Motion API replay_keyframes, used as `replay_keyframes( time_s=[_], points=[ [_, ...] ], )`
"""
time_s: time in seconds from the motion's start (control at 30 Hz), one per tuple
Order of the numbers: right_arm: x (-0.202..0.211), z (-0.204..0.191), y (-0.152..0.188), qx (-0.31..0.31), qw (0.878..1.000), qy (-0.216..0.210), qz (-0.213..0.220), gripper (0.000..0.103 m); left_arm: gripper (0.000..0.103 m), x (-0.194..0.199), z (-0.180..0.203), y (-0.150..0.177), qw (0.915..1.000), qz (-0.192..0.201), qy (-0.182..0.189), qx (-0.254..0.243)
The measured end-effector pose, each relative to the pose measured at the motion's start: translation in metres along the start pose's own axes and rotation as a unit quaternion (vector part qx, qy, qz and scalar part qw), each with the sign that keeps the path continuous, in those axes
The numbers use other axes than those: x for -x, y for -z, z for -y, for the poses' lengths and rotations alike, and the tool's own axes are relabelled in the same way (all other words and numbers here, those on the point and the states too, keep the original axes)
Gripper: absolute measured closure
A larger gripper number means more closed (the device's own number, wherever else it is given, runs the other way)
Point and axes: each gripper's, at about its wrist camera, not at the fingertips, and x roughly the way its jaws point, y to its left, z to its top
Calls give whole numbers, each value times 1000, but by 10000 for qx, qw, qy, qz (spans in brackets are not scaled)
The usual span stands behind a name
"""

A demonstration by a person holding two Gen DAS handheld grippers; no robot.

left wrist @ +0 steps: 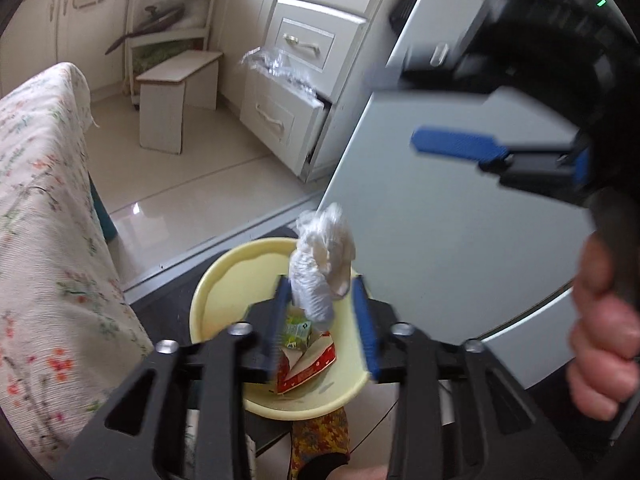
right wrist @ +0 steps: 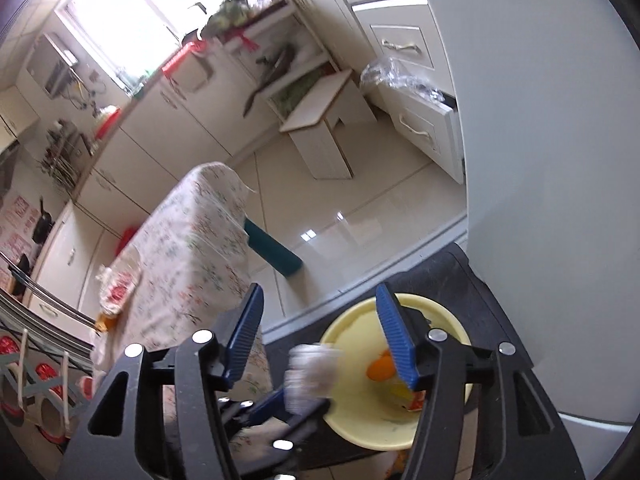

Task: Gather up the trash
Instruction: 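Open both grippers over the bucket to release tissue and orange, then move both tools back over the large orange peel and tissue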

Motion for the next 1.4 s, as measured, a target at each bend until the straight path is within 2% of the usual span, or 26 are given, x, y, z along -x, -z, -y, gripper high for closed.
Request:
replay_keyframes(
  time_s=[0.03,0.07,0.3,0.43,0.63,0.8,0.87,1.0,1.07,1.13,1.27,1.33,1.4],
  points=[
    [1,0,-1,-14,10000,-42,35,44,54,-2,2,0,10000,-14,-35,-19],
    [2,-1,-2,-17,9999,-98,66,44,52,-3,2,0,10000,-14,-47,-30],
    [10,-12,-2,13,9994,-274,232,41,44,18,4,-5,9997,125,-157,-127],
    [16,-24,-3,72,9983,-411,409,39,39,54,0,-3,9981,410,-355,-282],
    [14,-52,1,329,9971,-554,405,38,34,124,-40,5,9916,849,-968,-137],
    [5,-75,7,583,9960,-622,269,37,31,191,-105,20,9745,1312,-1777,388],
    [-3,-90,12,743,9950,-651,135,36,30,221,-135,25,9622,1524,-2171,624],
    [-19,-126,28,1188,9898,-766,-189,35,26,281,-209,34,9277,1940,-2867,1398],
    [-26,-145,37,1407,9863,-807,-298,35,26,304,-248,40,9102,2104,-3042,1863],
    [-36,-170,50,1703,9804,-884,-443,34,26,313,-283,43,8992,2114,-3140,2193],
    [-53,-215,76,2196,9678,-1029,-678,31,26,311,-338,38,8950,1946,-3146,2494],
    [-63,-241,92,2491,9590,-1112,-767,29,26,306,-363,34,8983,1816,-3049,2592],
    [-69,-261,103,2704,9520,-1177,-816,27,26,294,-370,30,9007,1705,-3051,2581]
  ],
)
